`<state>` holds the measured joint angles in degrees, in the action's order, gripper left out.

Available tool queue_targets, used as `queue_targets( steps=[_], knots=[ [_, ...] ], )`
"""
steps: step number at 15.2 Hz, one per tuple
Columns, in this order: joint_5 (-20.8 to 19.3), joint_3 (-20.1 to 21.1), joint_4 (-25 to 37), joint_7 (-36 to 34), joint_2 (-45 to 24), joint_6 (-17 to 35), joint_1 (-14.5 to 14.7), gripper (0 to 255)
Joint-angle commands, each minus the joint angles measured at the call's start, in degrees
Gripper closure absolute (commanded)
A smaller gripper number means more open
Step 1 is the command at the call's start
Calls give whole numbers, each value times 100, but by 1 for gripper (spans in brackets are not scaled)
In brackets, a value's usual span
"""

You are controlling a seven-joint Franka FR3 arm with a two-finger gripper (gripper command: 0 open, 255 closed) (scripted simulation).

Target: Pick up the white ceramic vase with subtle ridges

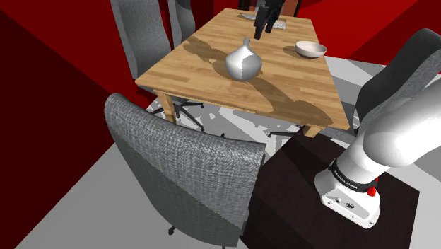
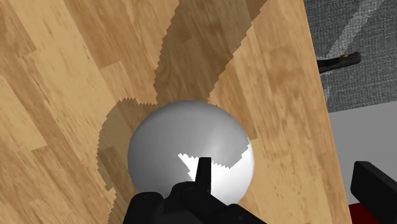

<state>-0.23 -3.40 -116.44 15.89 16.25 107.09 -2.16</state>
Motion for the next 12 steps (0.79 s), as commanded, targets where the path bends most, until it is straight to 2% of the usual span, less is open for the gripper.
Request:
queue_targets(
  steps=[1, 9, 12],
  knots=[
    [52, -104, 356, 127, -428, 55, -42, 0],
    [410, -386, 2116, 568, -2200, -20, -250, 0],
    [414, -382, 1885, 580, -2200, 210, -250, 0]
  ],
)
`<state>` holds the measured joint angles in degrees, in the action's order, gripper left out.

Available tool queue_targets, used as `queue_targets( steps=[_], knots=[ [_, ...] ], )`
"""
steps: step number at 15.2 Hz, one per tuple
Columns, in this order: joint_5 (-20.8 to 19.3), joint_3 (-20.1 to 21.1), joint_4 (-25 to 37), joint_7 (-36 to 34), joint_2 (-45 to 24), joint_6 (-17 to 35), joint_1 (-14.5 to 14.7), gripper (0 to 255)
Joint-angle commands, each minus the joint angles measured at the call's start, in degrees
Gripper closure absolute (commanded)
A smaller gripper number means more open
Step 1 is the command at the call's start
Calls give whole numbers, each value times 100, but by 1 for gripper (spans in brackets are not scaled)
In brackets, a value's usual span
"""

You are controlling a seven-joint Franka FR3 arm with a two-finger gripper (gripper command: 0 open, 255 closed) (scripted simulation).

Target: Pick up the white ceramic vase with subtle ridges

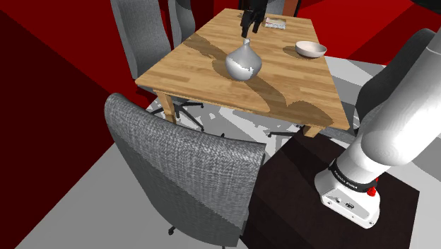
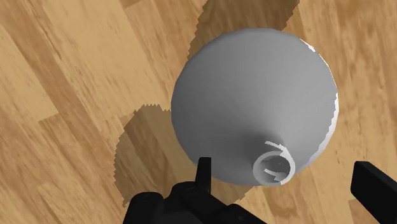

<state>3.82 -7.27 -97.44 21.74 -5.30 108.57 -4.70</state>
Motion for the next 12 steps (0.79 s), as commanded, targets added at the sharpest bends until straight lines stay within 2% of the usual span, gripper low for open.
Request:
queue_targets(
  steps=[1, 6, 7, 12],
  knots=[
    [10, 5, -88, -1, -47, 138, 5, 0],
    [19, 8, -339, 16, -67, 408, 7, 0],
    [19, 7, -342, 17, -62, 406, 6, 255],
    [19, 6, -346, 18, -59, 408, 5, 255]
  ],
)
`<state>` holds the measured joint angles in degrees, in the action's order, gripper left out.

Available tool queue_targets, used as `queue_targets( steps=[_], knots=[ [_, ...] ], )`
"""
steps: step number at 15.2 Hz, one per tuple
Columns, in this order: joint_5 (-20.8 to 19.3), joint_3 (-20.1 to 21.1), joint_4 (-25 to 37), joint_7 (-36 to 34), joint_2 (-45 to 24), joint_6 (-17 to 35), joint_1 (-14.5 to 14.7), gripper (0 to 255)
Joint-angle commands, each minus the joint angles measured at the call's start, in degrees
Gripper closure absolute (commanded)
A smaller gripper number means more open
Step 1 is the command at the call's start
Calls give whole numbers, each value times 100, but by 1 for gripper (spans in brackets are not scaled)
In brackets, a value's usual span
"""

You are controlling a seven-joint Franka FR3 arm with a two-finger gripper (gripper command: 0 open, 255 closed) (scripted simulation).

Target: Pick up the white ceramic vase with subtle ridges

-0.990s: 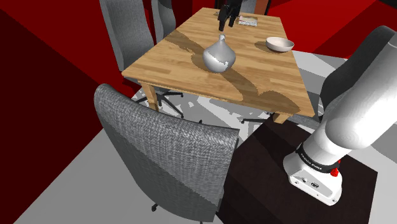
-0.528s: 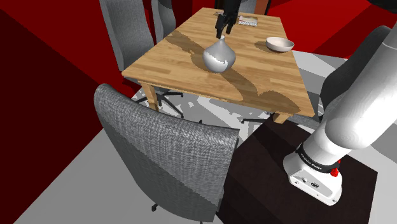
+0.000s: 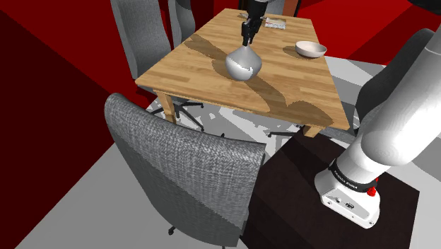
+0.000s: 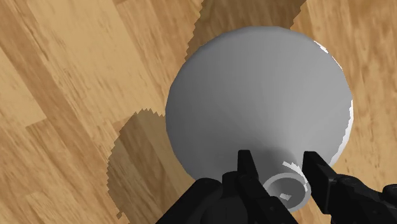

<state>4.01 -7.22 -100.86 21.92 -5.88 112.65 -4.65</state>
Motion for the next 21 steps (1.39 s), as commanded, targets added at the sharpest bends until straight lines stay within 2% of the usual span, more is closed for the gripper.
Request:
queue_targets(
  steps=[1, 4, 19, 21],
  knots=[
    [1, 1, -1, 1, -3, -2, 1, 255],
    [1, 2, 4, -3, -9, -1, 2, 255],
    [-15, -9, 1201, -60, -40, -1165, -12, 255],
    [-15, -9, 1215, -60, -42, -1178, -13, 255]
  ],
)
